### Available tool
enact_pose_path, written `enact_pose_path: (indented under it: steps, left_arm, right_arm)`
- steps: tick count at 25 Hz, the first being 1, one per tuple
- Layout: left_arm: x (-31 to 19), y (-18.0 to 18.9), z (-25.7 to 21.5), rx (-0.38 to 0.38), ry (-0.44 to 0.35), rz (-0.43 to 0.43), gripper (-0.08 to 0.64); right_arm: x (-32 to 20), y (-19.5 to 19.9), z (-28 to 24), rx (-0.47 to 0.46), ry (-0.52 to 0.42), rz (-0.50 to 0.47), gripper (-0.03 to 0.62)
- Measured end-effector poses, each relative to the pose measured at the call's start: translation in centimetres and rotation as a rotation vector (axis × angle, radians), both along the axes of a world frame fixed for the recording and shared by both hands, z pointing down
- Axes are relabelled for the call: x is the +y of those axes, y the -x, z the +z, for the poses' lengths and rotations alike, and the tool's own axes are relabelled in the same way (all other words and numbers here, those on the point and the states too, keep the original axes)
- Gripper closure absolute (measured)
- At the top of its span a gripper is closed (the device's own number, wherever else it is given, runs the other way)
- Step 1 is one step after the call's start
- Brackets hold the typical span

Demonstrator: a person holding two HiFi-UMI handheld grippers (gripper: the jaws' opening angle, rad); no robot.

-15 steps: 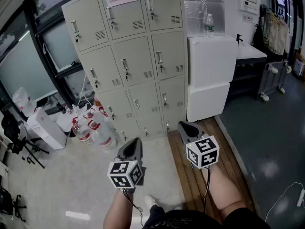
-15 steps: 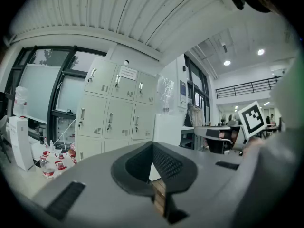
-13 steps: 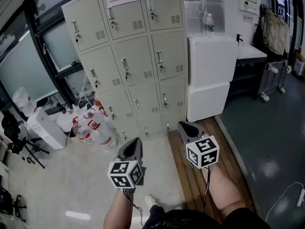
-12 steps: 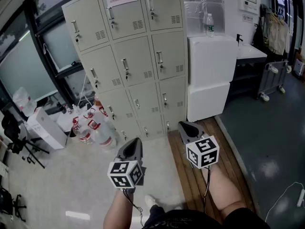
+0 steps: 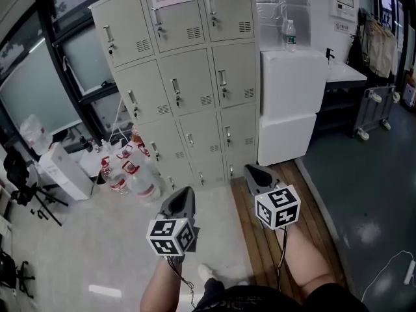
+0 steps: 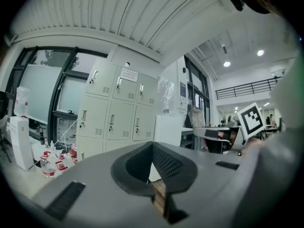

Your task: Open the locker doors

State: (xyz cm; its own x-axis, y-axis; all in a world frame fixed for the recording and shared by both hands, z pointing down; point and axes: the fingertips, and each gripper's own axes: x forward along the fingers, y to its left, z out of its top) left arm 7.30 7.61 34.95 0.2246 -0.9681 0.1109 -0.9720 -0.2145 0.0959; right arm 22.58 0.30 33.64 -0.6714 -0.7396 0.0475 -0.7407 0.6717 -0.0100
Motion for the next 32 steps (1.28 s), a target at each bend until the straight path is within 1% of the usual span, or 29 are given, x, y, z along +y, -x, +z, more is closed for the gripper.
enact_pose_path:
  steps: [8,15,23,32]
  left_arm:
    - [0.0,2.3,-0.2,-0.001,-0.002,-0.034,0.561]
    - [-0.5,4.6,-0.4,-0.005,-0.001,-0.050,0.561]
    - [-2.9,8.5,0.0,0.006,0.005,-0.070,0.561]
    - [-7.0,14.0,0.1,0.018,0.010,-0.075,0.561]
  right_arm:
    - [-0.4,2.1,-0.6,0.000,-0.007,-0.027,0.592]
    - [-1.4,5.3,-0.8,-0.007,0.000,-0.063,0.592]
    - [-4.1,9.6,-0.6,-0.003,0.007,-0.091,0.592]
    - [-8.5,15.4,-0.6,0.002,0.021,-0.102,0.592]
